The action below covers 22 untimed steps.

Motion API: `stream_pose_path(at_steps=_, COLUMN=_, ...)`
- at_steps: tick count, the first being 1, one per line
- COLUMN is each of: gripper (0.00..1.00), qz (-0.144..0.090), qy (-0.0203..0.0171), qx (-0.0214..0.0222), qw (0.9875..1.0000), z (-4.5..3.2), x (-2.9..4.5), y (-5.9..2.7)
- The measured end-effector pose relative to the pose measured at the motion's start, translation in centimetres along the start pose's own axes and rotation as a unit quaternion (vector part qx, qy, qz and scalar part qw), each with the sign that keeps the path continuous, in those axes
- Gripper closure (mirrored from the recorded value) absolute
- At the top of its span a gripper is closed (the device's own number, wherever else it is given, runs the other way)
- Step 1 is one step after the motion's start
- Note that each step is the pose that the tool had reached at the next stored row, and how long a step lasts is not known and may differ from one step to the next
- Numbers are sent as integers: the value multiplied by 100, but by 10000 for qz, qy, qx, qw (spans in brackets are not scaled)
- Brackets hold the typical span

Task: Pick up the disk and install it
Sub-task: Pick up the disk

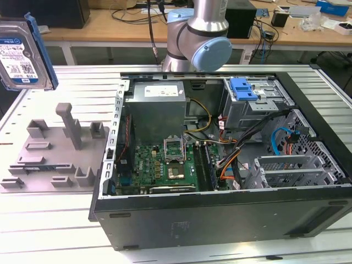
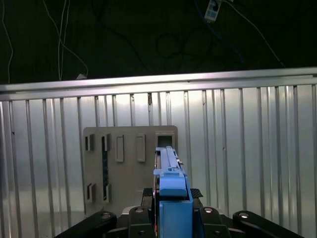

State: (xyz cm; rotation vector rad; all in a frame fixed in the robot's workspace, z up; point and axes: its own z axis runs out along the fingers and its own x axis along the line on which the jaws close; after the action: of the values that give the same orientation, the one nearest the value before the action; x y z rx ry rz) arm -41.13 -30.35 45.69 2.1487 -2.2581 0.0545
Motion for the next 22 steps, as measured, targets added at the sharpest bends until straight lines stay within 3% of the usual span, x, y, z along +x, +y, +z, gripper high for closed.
stream_pose_path(at_steps=5, gripper=63, qz=0, qy=0, qx=0, qw=10000, z=-115, x=5, y=-1)
stream_pose_path(at_steps=13, gripper=63, qz=-1, qy=0, qx=-1, qw=10000, z=-123, x=22, y=-7)
stream_pose_path(at_steps=18, gripper=63, qz=0, qy=-1, qx=0, qw=10000, z=-237, x=100, y=-87)
stream_pose_path(at_steps=22, gripper=63, qz=0, qy=-1, qx=-3, qw=10000, z=-281, x=192, y=-211)
